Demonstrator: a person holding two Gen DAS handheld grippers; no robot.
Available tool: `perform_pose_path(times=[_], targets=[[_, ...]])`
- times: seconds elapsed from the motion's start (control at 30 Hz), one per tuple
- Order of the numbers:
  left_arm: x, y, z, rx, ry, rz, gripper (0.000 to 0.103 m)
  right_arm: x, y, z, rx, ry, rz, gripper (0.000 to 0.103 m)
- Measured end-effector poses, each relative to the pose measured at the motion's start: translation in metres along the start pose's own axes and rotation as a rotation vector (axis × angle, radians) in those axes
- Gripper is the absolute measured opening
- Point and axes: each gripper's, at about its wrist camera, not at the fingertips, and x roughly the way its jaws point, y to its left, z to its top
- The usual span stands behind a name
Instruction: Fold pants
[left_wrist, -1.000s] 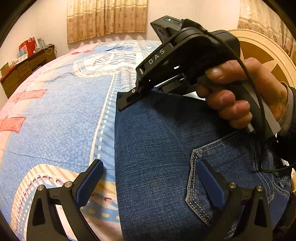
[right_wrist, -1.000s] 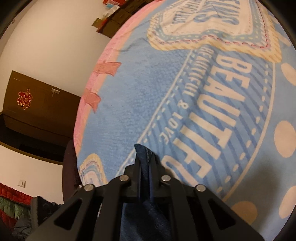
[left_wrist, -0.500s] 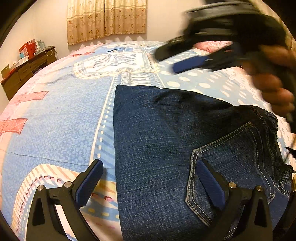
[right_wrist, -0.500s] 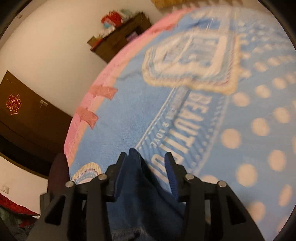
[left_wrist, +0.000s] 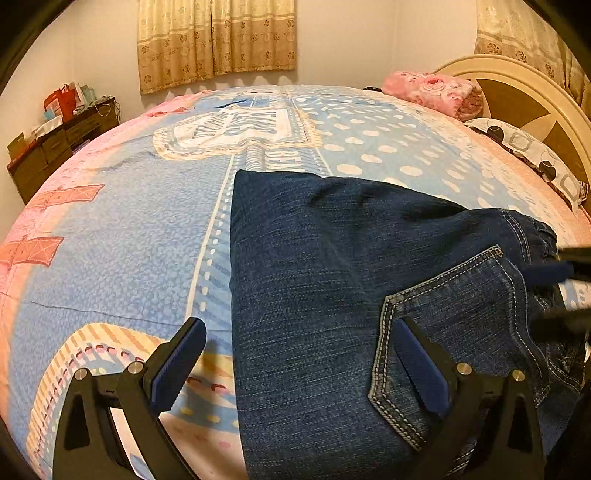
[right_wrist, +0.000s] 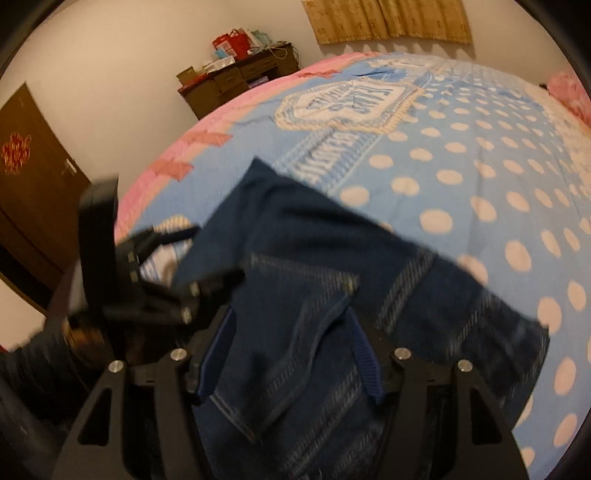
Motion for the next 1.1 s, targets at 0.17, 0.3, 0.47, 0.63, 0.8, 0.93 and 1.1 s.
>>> perform_pose_path(times=[0.17,0.3,0.47,0.63,0.8,0.93,1.1], targets=[[-0.001,0.000,0.001,0.002,-0.003,0.000,0.102,-0.003,0.000,-0.025,-0.050,-0.036,-0.026,0.064],[-0.004,0.000,0.003,0.010,-0.009,0.017,0.102,-0.009,-0.001,-0.037,-0.046,-0.046,-0.037,0.064],[-0.011,-0.003,0.002,-0.010,0.015,0.033,0.102,-0.016,-0.003,-0.052,-0.043,-0.050,-0.073,0.063],[-0.031,-0.016,-0.004,0.015,-0.008,0.023,0.102,-0.056,-0.012,-0.068,0.034,-0.166,-0.108,0.066],[-0.028,-0.039,-0.013,0.087,-0.004,0.022,0.102,-0.063,-0.036,-0.083,0.101,-0.178,-0.170,0.067],[-0.022,-0.043,-0.016,0.101,-0.008,0.036,0.102,-0.043,-0.042,-0.090,0.090,-0.129,-0.231,0.068],[-0.019,-0.046,-0.020,0.097,-0.029,0.047,0.102,-0.037,-0.043,-0.095,0.088,-0.158,-0.226,0.073]])
